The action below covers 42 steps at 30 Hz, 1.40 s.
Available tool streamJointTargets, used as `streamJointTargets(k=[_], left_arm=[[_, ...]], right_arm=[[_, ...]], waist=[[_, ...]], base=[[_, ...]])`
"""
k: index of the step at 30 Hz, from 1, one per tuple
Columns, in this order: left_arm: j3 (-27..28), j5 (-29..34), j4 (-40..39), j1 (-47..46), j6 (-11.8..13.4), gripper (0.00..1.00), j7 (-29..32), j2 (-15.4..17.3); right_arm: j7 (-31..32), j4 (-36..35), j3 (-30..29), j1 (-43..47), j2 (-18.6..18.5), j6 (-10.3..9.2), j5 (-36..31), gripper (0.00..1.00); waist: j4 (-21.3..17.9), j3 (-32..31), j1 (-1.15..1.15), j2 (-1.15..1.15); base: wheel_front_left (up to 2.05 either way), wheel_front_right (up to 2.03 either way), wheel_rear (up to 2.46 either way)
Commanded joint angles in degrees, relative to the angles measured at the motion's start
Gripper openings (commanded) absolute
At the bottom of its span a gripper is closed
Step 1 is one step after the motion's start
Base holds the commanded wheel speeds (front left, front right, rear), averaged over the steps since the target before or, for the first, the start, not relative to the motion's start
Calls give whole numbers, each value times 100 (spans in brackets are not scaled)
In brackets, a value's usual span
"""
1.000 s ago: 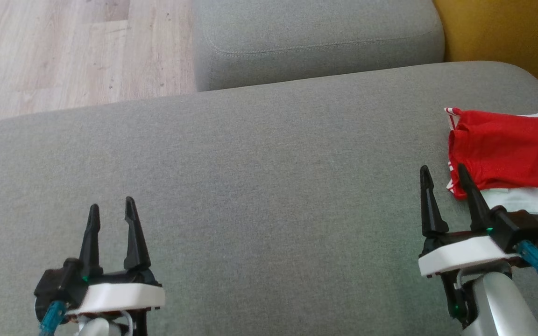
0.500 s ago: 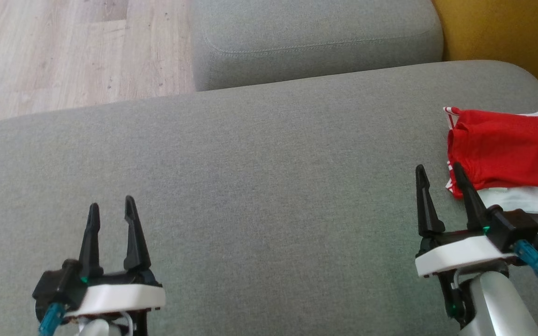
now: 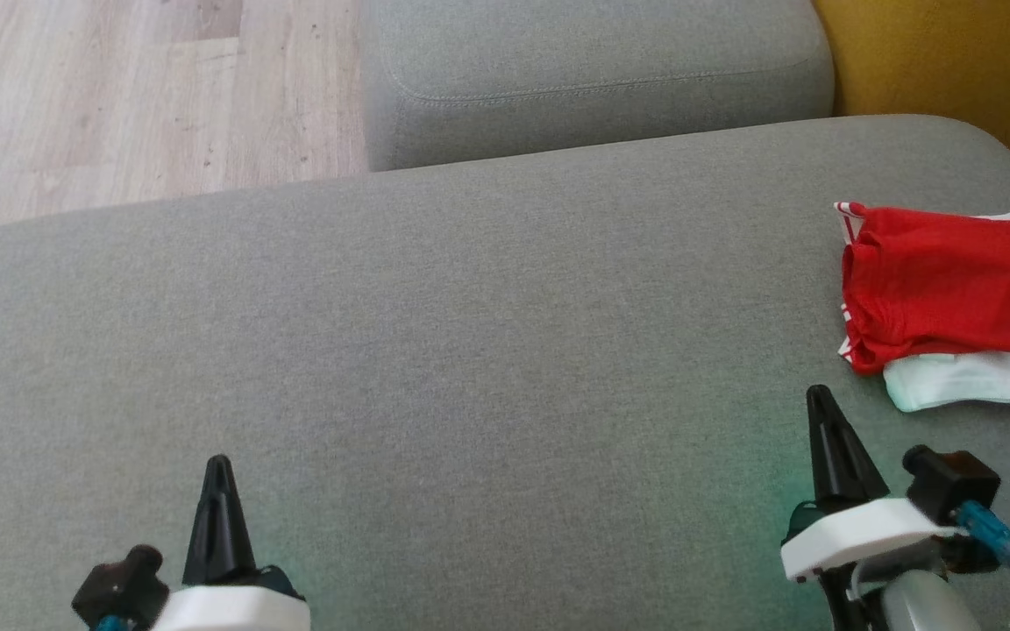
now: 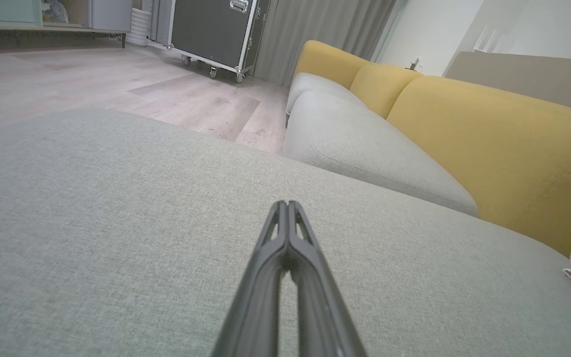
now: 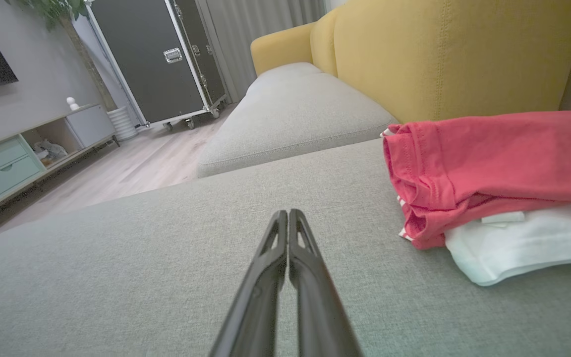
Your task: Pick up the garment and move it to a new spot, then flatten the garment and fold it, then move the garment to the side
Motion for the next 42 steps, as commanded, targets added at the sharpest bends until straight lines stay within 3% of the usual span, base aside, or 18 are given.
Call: streamJointTargets(k=[1, 42], left_arm=[[64, -175, -180, -257, -36, 0, 41, 10], [407, -2513, -210, -488, -224, 0, 730, 32]], right_arm=[[56, -226, -50, -279, -5, 1, 218, 0], [731, -461, -365, -299, -11, 8, 2944, 0]], waist=[[5, 2, 0, 0], [106, 29, 0, 0]], base=[[0, 0, 0], [0, 0, 0]])
